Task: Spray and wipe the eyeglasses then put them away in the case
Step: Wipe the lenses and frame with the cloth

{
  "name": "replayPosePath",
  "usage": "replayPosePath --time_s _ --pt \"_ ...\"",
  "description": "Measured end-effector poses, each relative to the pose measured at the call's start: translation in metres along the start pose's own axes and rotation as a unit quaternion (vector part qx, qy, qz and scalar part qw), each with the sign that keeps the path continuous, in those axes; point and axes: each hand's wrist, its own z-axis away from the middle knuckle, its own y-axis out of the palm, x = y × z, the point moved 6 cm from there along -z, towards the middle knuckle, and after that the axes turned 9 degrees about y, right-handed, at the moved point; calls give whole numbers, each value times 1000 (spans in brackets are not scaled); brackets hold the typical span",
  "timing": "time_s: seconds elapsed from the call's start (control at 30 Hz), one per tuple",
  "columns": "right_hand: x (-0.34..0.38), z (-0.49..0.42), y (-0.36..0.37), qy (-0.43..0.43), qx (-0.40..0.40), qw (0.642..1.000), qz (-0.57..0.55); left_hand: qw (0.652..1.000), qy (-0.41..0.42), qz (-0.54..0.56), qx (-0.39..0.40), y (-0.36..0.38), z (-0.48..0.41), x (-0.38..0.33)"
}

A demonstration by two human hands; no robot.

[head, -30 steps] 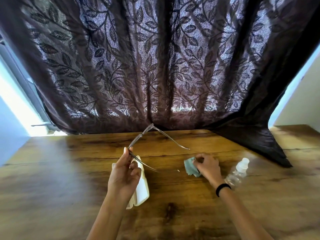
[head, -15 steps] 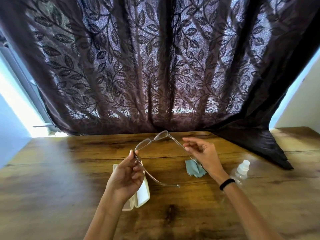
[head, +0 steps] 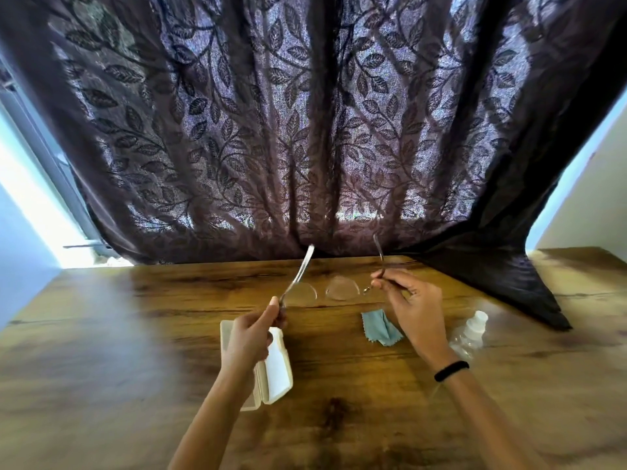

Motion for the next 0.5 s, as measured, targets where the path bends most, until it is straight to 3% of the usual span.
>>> replayPosePath --time_s 0.1,0.27,0.37,0.5 --pt "7 -1 -2 -9 -11 999 32 980 109 -163 -28 -3 -3 -14" --pt "9 -1 -3 12 -10 998 53 892 314 -312 -89 -4 4 -30" --pt "8 1 -1 26 -2 997 68 869 351 -336 -95 0 6 -36" --pt "6 2 0 44 5 997 64 875 351 -325 -75 5 -1 -39"
